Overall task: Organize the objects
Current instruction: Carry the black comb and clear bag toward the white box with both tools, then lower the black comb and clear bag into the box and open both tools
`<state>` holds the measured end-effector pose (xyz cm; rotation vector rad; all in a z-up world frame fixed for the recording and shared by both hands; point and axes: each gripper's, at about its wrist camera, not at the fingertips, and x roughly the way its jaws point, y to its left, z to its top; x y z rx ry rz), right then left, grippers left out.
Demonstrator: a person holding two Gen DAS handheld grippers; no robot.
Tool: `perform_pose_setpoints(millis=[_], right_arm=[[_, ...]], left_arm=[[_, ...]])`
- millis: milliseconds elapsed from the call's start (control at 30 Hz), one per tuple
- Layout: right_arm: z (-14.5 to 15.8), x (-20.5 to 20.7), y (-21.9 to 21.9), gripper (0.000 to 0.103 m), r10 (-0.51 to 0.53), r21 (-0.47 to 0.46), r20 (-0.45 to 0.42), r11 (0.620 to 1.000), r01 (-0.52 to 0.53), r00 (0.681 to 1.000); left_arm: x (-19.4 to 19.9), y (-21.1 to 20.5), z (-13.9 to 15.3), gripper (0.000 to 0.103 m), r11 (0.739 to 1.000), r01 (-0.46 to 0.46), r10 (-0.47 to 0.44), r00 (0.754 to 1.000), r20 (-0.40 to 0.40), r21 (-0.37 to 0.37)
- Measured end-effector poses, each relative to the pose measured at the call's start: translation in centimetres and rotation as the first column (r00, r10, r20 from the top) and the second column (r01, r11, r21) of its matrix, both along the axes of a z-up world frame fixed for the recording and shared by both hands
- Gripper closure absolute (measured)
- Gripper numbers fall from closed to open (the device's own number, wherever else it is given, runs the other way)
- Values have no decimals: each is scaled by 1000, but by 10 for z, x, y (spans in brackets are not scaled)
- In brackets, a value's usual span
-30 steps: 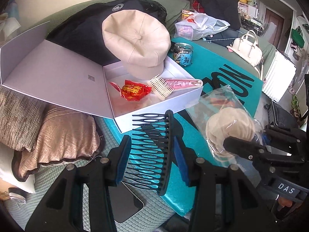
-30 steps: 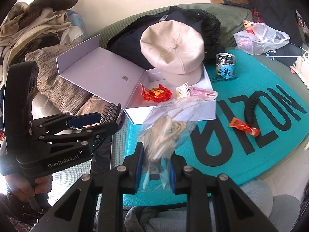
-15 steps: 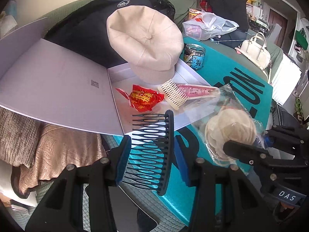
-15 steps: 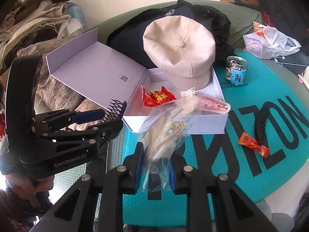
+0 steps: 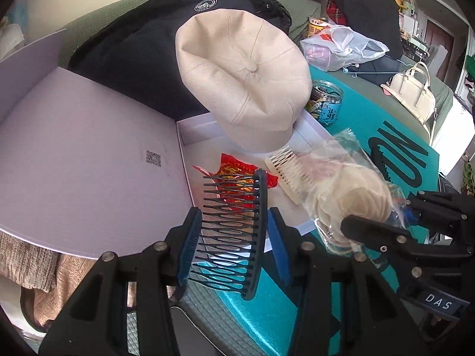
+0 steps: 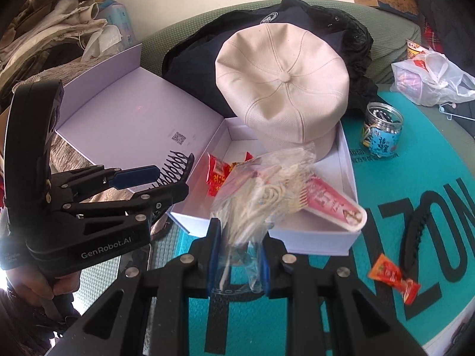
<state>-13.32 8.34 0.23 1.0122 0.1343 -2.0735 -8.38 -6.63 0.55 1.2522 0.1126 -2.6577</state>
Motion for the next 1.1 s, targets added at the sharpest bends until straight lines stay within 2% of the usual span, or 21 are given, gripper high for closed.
perform_pose_setpoints(millis=[467, 733, 900, 1100], right_arm=[[-9, -44, -20, 81, 38, 2, -14, 999, -38, 999], [-14, -70, -24, 81, 34, -30, -8, 999, -34, 999], [-23, -84, -25, 81, 39, -57, 22, 998, -38, 999], [-38, -92, -30, 81, 41, -34, 43, 999, -40, 998]], left_arm=[[-45, -12, -4, 59, 998, -64, 64, 998, -15, -26], [-71, -26, -10, 59, 994, -103, 102, 995, -12, -39], [-89, -31, -19, 59, 991, -124, 124, 992, 3, -50], [-105, -31, -34, 59, 989, -136, 138, 990, 21, -63]])
